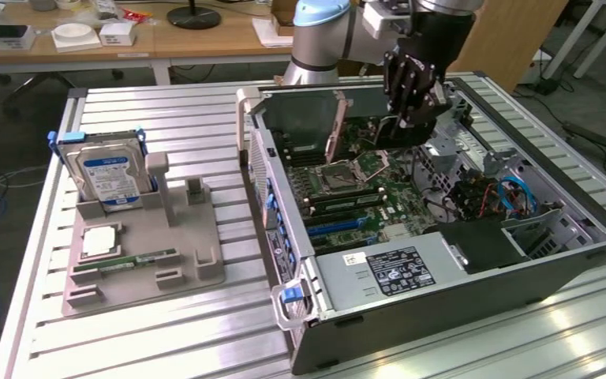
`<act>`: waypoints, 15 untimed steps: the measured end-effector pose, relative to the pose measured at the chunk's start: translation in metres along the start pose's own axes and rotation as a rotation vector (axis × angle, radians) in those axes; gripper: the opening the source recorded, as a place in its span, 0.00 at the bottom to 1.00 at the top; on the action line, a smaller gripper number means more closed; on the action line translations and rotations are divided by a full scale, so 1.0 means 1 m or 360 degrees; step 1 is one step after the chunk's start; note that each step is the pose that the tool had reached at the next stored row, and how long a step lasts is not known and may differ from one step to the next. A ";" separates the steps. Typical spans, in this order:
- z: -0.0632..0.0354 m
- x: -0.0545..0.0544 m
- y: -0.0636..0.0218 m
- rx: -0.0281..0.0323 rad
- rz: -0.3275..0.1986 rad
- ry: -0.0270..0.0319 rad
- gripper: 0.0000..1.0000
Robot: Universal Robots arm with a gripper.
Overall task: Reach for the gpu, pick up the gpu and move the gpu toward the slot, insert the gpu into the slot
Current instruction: 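Insert the gpu into the slot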
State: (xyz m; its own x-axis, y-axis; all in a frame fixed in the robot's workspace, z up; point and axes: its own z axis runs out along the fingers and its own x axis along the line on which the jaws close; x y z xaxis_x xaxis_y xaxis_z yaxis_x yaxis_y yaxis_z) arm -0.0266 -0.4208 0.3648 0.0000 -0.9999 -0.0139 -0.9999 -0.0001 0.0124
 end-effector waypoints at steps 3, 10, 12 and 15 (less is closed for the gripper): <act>0.0049 0.000 0.0019 0.00036 0.0000 -0.00001 0.26; 0.0099 0.000 0.0019 0.00172 -0.0010 -0.00001 0.26; 0.0111 0.001 0.0020 0.00173 -0.0011 -0.00003 0.26; 0.0125 0.001 0.0045 0.00173 -0.0013 -0.00002 0.26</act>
State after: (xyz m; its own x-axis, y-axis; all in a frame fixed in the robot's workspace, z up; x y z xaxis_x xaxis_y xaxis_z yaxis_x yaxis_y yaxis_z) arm -0.0312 -0.4214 0.3524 0.0083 -0.9999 -0.0141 -1.0000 -0.0083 0.0014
